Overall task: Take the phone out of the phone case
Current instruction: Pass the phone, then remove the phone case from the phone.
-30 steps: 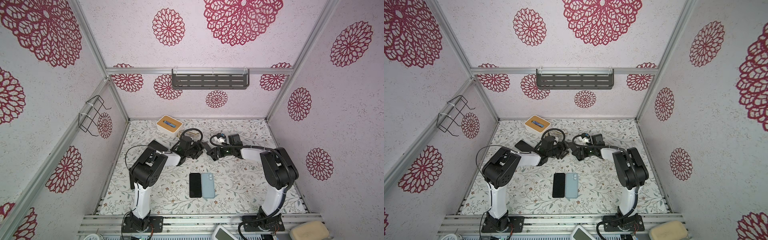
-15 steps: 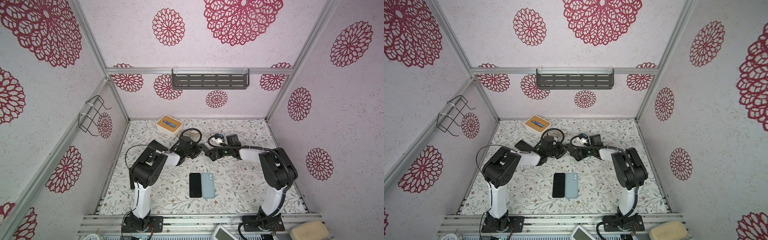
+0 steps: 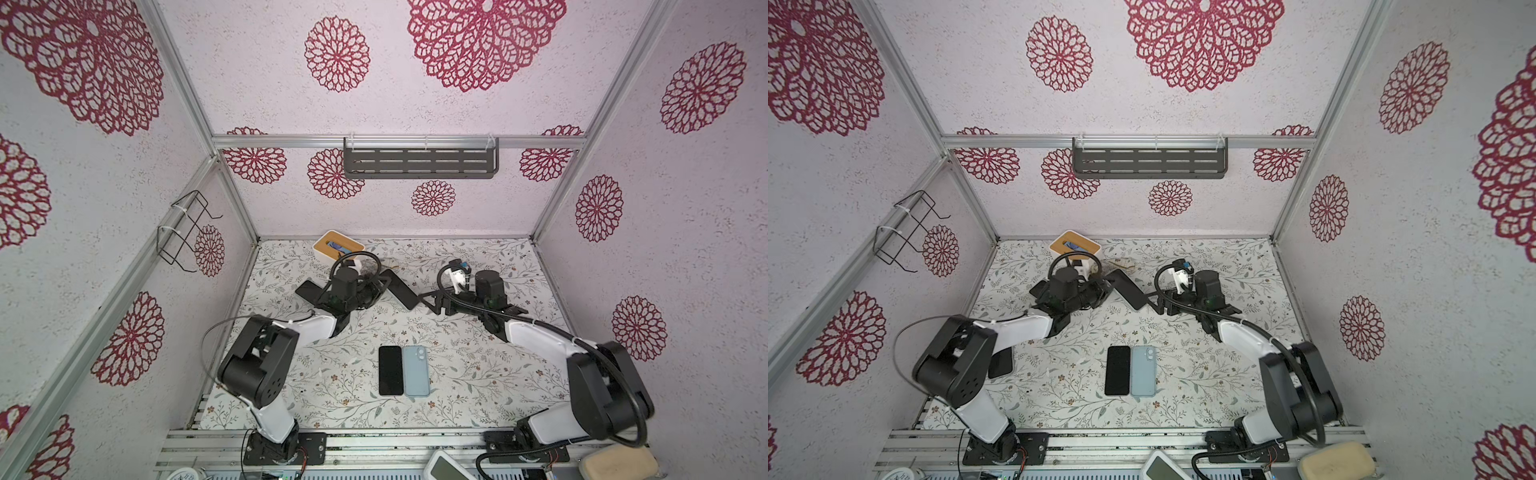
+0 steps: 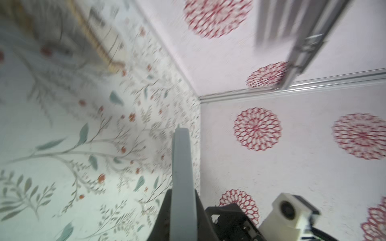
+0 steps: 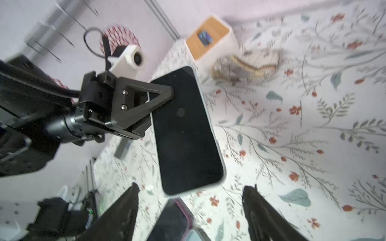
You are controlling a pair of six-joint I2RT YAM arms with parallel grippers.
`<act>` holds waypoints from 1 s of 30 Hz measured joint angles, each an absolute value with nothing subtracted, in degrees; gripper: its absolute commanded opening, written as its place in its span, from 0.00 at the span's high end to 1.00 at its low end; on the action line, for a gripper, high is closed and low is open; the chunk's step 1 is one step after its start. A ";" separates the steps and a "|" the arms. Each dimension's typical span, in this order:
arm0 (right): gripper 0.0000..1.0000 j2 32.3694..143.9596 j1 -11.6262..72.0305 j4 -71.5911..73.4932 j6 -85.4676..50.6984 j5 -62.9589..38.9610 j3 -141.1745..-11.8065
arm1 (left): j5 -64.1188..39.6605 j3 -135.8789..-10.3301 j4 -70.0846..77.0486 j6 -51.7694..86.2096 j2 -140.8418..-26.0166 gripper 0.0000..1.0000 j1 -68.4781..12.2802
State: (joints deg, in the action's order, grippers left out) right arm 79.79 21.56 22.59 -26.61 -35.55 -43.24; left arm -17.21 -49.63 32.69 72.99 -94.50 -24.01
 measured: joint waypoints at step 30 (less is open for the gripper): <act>0.52 79.59 32.69 63.61 -52.75 -32.77 -37.93 | -17.02 -44.29 66.13 83.26 -87.96 1.00 -25.82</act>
State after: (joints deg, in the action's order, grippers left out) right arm 79.59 32.69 63.61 -52.75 -32.77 -37.93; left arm -17.02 -44.29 66.13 83.26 -87.96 -25.82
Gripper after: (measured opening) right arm 0.515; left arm 0.132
